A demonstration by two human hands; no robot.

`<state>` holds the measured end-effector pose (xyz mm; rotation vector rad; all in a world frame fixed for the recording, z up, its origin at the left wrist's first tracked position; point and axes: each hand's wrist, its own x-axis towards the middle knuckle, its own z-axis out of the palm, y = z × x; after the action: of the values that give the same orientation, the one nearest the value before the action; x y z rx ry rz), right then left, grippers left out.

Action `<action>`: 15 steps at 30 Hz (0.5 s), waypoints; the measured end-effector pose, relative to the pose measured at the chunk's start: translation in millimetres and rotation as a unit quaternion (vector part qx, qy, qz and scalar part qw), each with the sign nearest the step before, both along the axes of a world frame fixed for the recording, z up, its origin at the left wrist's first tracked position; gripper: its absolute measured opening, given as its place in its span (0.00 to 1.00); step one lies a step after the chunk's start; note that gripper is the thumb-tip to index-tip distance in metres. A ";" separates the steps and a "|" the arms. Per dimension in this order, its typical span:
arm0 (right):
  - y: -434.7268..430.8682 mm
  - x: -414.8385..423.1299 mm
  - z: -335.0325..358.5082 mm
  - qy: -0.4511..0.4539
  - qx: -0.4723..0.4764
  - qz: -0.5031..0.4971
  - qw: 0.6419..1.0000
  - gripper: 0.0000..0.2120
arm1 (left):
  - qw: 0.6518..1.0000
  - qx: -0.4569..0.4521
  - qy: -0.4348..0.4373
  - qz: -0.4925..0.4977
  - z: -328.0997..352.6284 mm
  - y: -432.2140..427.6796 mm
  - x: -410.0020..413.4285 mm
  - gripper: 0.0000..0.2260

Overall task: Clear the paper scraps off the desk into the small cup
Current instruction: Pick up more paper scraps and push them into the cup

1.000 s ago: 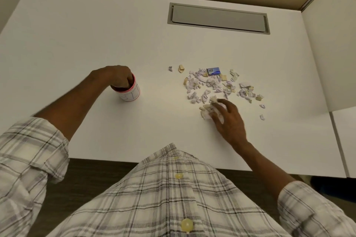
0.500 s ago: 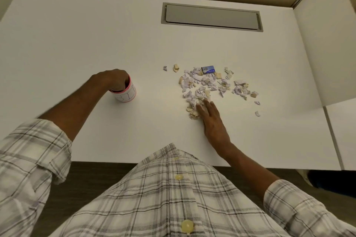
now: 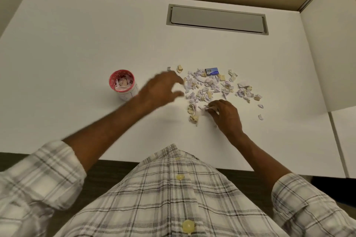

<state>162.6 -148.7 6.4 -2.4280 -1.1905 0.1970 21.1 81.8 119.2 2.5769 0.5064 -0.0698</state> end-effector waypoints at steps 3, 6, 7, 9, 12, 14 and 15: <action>-1.7 16.3 7.4 -0.025 -0.037 0.015 0.999 0.14 | 0.994 -0.017 0.085 -0.069 -48.8 -39.8 10.0 0.42; 0.1 31.4 9.8 -0.006 -0.067 0.081 0.994 0.27 | 0.989 0.024 0.113 -0.097 -86.9 -62.4 18.8 0.51; 1.9 33.4 9.5 0.011 -0.069 0.098 0.993 0.29 | 0.988 0.038 0.112 -0.099 -95.4 -66.3 21.7 0.50; 8.7 34.7 6.3 0.031 -0.062 0.133 0.989 0.32 | 0.989 0.046 0.100 -0.096 -107.0 -69.7 27.5 0.45; 20.6 30.0 0.7 0.029 -0.075 0.181 0.980 0.28 | 0.995 0.012 0.024 -0.095 -115.4 -67.8 22.2 0.27; 21.4 24.8 -3.8 -0.004 -0.062 0.211 0.975 0.22 | 0.995 0.000 -0.068 -0.075 -119.1 -64.2 12.7 0.15; 18.2 22.1 -5.7 -0.015 -0.052 0.214 0.975 0.19 | 0.993 0.013 -0.095 -0.074 -121.7 -61.0 8.3 0.12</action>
<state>184.7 -130.4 0.7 -2.2340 -1.7463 0.3595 29.4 20.8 -2.5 2.6095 0.2468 0.1300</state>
